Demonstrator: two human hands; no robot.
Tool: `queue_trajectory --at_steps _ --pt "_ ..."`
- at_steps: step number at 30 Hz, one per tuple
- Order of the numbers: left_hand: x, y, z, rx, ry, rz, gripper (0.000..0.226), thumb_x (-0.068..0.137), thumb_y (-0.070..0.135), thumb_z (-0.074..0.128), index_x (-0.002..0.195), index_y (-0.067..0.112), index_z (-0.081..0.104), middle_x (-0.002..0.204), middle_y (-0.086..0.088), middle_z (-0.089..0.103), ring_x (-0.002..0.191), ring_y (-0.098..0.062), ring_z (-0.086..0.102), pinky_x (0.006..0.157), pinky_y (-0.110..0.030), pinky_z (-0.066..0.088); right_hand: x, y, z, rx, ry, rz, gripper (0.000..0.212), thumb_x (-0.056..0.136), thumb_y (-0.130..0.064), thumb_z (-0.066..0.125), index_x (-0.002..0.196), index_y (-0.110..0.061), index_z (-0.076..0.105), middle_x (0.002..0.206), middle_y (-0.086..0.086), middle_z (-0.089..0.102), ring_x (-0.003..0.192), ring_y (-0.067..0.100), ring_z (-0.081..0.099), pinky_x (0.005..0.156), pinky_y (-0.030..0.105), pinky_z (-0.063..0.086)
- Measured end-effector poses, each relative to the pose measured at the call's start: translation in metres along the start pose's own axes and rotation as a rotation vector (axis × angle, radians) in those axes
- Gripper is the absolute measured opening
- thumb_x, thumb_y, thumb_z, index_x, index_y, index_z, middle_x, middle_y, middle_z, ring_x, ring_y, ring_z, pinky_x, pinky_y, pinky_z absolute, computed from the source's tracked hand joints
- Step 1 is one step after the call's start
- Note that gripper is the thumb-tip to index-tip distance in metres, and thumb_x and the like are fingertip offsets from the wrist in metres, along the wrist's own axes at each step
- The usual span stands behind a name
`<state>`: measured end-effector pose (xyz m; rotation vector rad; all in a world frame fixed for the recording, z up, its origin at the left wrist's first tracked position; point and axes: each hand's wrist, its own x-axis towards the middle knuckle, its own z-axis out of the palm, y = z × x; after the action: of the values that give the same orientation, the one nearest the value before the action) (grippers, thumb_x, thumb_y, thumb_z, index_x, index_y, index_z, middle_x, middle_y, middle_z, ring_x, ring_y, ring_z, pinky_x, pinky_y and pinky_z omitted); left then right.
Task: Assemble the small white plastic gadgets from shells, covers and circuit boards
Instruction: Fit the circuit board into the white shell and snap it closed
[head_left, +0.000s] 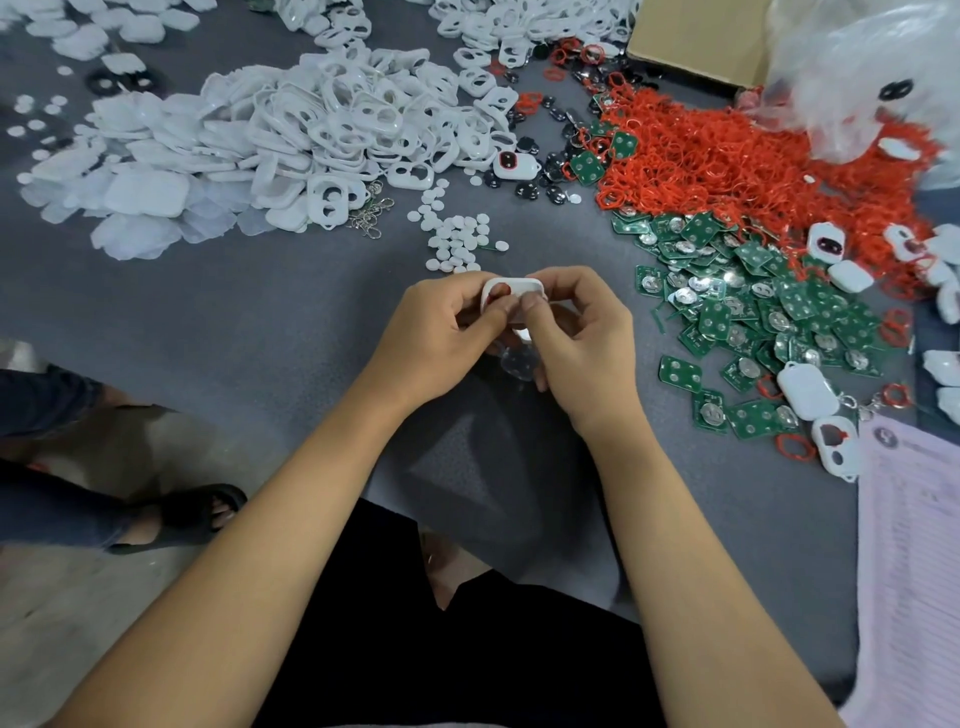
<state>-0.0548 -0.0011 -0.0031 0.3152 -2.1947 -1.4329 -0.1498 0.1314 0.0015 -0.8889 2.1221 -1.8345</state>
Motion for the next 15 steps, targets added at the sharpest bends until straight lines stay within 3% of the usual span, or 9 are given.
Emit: queue_trajectory --at_steps 3,6,8,12,15 --pt "0.000 0.001 -0.002 0.070 0.000 0.010 0.019 0.103 0.018 0.063 0.117 0.015 0.076 0.094 0.003 0.078 0.086 -0.012 0.075 0.073 -0.032 0.061 -0.001 -0.002 0.001 0.031 -0.006 0.021 0.006 0.099 -0.012 0.063 0.093 -0.014 0.063 0.078 0.006 0.068 0.043 0.017 0.054 0.040 0.028 0.042" --pt "0.000 0.002 -0.002 0.106 -0.013 0.005 0.018 0.102 0.017 0.064 0.114 0.013 0.076 0.095 0.001 0.076 0.089 -0.018 0.074 0.078 -0.044 0.060 -0.002 -0.001 0.003 0.005 -0.004 0.016 0.013 0.098 -0.014 0.063 0.088 -0.020 0.059 0.072 0.008 0.067 0.045 0.013 0.054 0.044 0.028 0.041" --pt "0.001 0.002 -0.003 0.058 -0.016 0.003 0.017 0.102 0.013 0.064 0.113 0.012 0.076 0.096 0.000 0.076 0.089 -0.017 0.074 0.077 -0.040 0.062 -0.004 0.000 0.004 -0.008 -0.002 -0.003 0.014 0.099 -0.014 0.062 0.089 -0.023 0.058 0.072 0.001 0.066 0.052 0.009 0.058 0.051 0.025 0.043" --pt "0.001 0.002 -0.002 0.002 0.058 0.020 0.018 0.101 0.011 0.063 0.112 0.016 0.075 0.096 0.002 0.077 0.086 -0.002 0.071 0.076 -0.013 0.052 -0.003 -0.005 0.003 -0.078 0.025 -0.131 0.008 0.098 -0.011 0.064 0.105 -0.015 0.068 0.091 -0.004 0.069 0.075 0.014 0.065 0.067 0.027 0.050" --pt "0.001 0.000 -0.004 -0.168 0.070 -0.077 0.016 0.102 0.005 0.060 0.108 0.008 0.075 0.090 -0.010 0.077 0.076 -0.011 0.074 0.069 -0.021 0.058 0.001 -0.002 -0.010 -0.267 0.170 -0.194 0.017 0.097 -0.018 0.063 0.113 -0.019 0.070 0.095 -0.004 0.067 0.066 0.013 0.053 0.065 0.025 0.044"
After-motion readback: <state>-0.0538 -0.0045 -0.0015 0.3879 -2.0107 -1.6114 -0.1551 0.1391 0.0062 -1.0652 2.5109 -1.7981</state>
